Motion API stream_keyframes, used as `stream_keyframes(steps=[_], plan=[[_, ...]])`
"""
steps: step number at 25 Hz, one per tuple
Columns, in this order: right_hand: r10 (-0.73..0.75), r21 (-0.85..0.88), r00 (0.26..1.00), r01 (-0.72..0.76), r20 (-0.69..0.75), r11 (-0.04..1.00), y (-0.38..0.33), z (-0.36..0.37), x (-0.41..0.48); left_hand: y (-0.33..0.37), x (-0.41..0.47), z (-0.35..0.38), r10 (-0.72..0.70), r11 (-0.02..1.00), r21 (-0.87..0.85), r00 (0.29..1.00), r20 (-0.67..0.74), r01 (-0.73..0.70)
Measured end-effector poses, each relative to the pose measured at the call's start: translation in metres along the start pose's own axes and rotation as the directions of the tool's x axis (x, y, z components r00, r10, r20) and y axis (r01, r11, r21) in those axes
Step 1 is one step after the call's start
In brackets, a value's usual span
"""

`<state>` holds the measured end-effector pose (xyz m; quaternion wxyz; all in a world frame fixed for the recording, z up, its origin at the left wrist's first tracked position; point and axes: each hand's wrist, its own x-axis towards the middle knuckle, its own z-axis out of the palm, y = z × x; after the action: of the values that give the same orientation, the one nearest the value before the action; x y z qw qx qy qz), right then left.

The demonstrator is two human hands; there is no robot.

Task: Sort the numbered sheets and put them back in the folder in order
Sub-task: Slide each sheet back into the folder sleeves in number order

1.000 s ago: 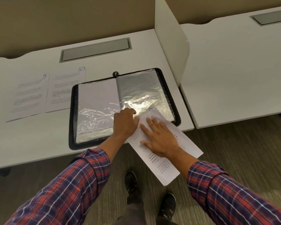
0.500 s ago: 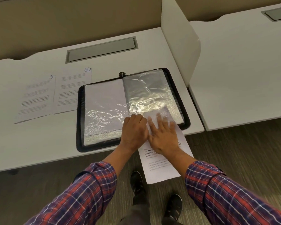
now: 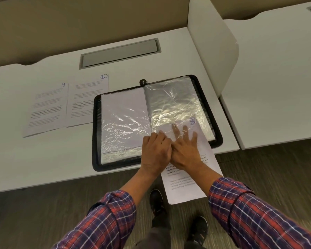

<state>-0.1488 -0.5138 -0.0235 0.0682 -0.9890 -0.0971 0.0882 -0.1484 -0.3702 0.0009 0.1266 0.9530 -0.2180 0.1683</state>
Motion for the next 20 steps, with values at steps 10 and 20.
stream_keyframes(steps=[10,20], plan=[[0.139,0.015,0.985,-0.138,-0.103,0.99,0.01,0.004,-0.013,0.005,0.002,0.012,0.039,0.991,-0.128,0.998,0.051,-0.032],[-0.012,0.093,0.993,0.023,-0.117,0.995,0.014,0.01,-0.008,0.001,0.009,0.009,0.02,0.976,-0.22,0.998,0.062,-0.006]])
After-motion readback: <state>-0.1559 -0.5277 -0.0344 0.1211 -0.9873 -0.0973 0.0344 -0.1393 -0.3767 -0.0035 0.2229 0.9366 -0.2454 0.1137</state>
